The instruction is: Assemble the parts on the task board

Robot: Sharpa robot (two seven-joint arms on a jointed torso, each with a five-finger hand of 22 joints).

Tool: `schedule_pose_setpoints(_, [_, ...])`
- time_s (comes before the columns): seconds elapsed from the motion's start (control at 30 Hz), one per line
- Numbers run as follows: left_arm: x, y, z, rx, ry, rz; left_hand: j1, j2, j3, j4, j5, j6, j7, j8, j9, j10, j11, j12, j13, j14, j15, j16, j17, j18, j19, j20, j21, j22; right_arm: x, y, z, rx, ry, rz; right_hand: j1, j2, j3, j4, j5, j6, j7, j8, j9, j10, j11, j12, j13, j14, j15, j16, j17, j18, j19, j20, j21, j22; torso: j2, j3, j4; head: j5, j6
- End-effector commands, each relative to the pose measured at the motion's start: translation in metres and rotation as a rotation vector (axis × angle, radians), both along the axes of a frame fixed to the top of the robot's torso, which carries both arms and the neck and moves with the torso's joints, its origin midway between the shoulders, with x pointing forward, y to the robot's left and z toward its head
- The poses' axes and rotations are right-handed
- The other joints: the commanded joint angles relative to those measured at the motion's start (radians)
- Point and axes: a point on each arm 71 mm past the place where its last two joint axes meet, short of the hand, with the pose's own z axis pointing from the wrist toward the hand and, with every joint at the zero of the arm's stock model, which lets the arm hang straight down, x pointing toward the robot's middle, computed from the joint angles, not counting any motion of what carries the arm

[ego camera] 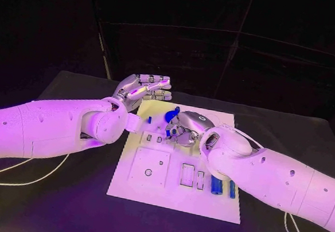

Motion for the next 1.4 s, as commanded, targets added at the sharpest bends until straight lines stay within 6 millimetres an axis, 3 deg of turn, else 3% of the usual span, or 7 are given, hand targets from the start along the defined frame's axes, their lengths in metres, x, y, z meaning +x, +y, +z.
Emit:
schedule_pose_setpoints(0.03, [0.001, 0.0, 0.002, -0.004, -0.014, 0.002, 0.0, 0.011, 0.003, -0.004, -0.003, -0.003, 0.049, -0.004, 0.0, -0.003, -0.001, -0.003, 0.0, -0.003, 0.003, -0.006, -0.002, 0.011, 0.003, 0.002, -0.006, -0.001, -0.001, 0.002, -0.003, -0.045, 0.007, -0.012, -0.012, 0.002, 0.005, 0.0, 0.002, 0.04, -0.028, 0.002, 0.012, -0.001, -0.007, -0.005, 0.0, 0.062, -0.009, -0.001, 0.045, 0.001, -0.002, -0.008, 0.004, -0.001, 0.0, 0.0004, -0.0009, 0.004, -0.003])
schedule_pose_setpoints(0.37, [0.001, -0.001, 0.002, -0.003, -0.012, 0.001, 0.0, 0.011, 0.003, -0.005, -0.003, -0.003, 0.049, -0.004, 0.0, -0.003, -0.001, -0.003, 0.0, -0.003, 0.003, -0.006, -0.002, 0.011, 0.003, 0.002, -0.006, -0.002, -0.003, 0.008, -0.01, -0.057, 0.027, -0.013, -0.015, -0.002, 0.005, -0.001, 0.001, 0.041, -0.028, 0.002, 0.012, 0.0, -0.007, -0.004, 0.0, 0.062, -0.01, -0.001, 0.044, 0.002, -0.002, -0.009, 0.003, -0.002, 0.0, 0.0002, -0.0007, 0.013, -0.008])
schedule_pose_setpoints(0.97, [0.001, -0.003, 0.002, -0.004, -0.008, -0.005, 0.0, 0.011, 0.003, -0.005, -0.003, -0.003, 0.049, -0.004, 0.0, -0.003, -0.001, -0.003, 0.0, -0.003, 0.003, -0.006, -0.002, 0.011, 0.003, 0.002, -0.006, -0.002, -0.004, 0.014, -0.016, -0.05, 0.059, -0.025, -0.022, -0.007, 0.004, 0.0, -0.003, 0.041, -0.028, 0.0, 0.012, 0.001, -0.007, -0.004, 0.002, 0.061, -0.01, -0.002, 0.043, 0.002, -0.003, -0.009, 0.002, -0.004, -0.001, 0.002, -0.001, 0.011, -0.007])
schedule_pose_setpoints(1.2, [0.001, -0.003, 0.002, -0.005, -0.007, -0.007, 0.0, 0.011, 0.003, -0.005, -0.003, -0.003, 0.049, -0.004, 0.0, -0.003, -0.001, -0.003, 0.0, -0.003, 0.003, -0.006, -0.002, 0.011, 0.003, 0.002, -0.006, -0.002, -0.004, 0.014, -0.018, -0.057, 0.068, -0.026, -0.022, -0.008, 0.005, -0.001, -0.003, 0.04, -0.028, 0.0, 0.012, 0.001, -0.007, -0.004, 0.001, 0.061, -0.01, -0.002, 0.043, 0.002, -0.003, -0.009, 0.002, -0.004, -0.001, -0.0001, 0.0012, 0.006, -0.006])
schedule_pose_setpoints(1.4, [0.001, -0.003, 0.002, -0.005, -0.007, -0.007, 0.0, 0.011, 0.003, -0.005, -0.003, -0.003, 0.049, -0.004, 0.0, -0.003, -0.001, -0.003, 0.0, -0.003, 0.003, -0.006, -0.002, 0.011, 0.003, 0.002, -0.006, -0.002, -0.005, 0.013, -0.018, -0.061, 0.072, -0.024, -0.022, -0.008, 0.005, -0.001, -0.003, 0.04, -0.028, 0.0, 0.012, 0.0, -0.007, -0.004, 0.001, 0.061, -0.01, -0.002, 0.043, 0.002, -0.003, -0.009, 0.002, -0.004, 0.0, 0.0015, -0.0006, 0.009, -0.006])
